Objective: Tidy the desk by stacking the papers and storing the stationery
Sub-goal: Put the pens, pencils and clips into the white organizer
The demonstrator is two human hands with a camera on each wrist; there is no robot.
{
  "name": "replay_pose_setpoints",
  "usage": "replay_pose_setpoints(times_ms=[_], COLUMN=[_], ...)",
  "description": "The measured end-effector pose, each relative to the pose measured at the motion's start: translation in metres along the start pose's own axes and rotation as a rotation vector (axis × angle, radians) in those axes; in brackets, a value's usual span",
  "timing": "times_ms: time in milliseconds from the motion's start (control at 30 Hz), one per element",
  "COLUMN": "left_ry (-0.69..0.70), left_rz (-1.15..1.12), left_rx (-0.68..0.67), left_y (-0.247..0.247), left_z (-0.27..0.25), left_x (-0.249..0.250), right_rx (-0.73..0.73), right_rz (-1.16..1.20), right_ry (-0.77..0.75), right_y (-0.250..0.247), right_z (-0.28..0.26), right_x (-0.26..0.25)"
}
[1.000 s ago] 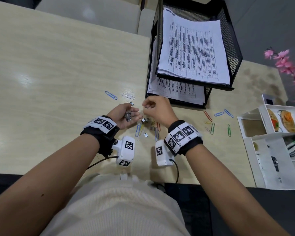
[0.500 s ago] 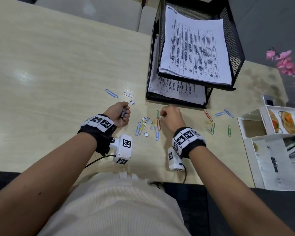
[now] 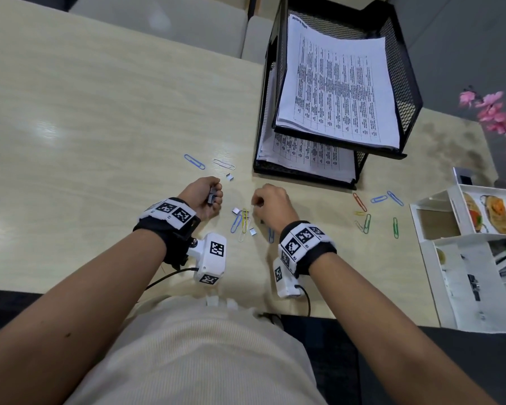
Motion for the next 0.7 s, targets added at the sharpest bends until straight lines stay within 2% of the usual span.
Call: replay_pose_setpoints(times_ms=[100,200,333,400,500,633,700], left_ry=[-0.010,-0.008,0.036,0.043,0.011,-0.002,0.008], left_rz=[-0.011,-0.053,-0.086,-0.094,-0.066,-0.039,-0.030], left_rx=[-0.019,-0.081,-0.129,-0.128,-0.084,-0.031,-0.014], left_y=[0.003,0.011,0.024,0.025,0.019,0.006,0.001], left_z=[-0.001,-0.004,-0.006,-0.006,-0.005,-0.006,-0.007], left_x=[-0.002,-0.004,-0.009,-0.011,-0.015,-0.015,-0.012], right_rx=[0.087,0.147,0.075,0.123,0.134,-0.123,-0.178], right_rz=[0.140,0.284,0.412,0.448,0.329,-0.048,-0.145], right_ry=[0.084,0.025,-0.083,-0.076,-0.042,-0.020,-0.030], right_y=[-0.012,-0.032,-0.047,-0.052,-0.048,-0.013,-0.001], right_z=[-0.001,-0.006,-0.013,-0.013,-0.014,-0.025,-0.030], right_x=[0.002,-0.017,-0.049,-0.047,-0.026,0.002,0.007])
Point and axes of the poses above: each hand's wrist, its own z-axis towards the middle knuckle, its own y-axis out of the palm, x = y × z, the point moved 5 cm from there along z, towards the middle knuckle, and after that the axes turned 3 degrees about -y, right-handed, at the moved point
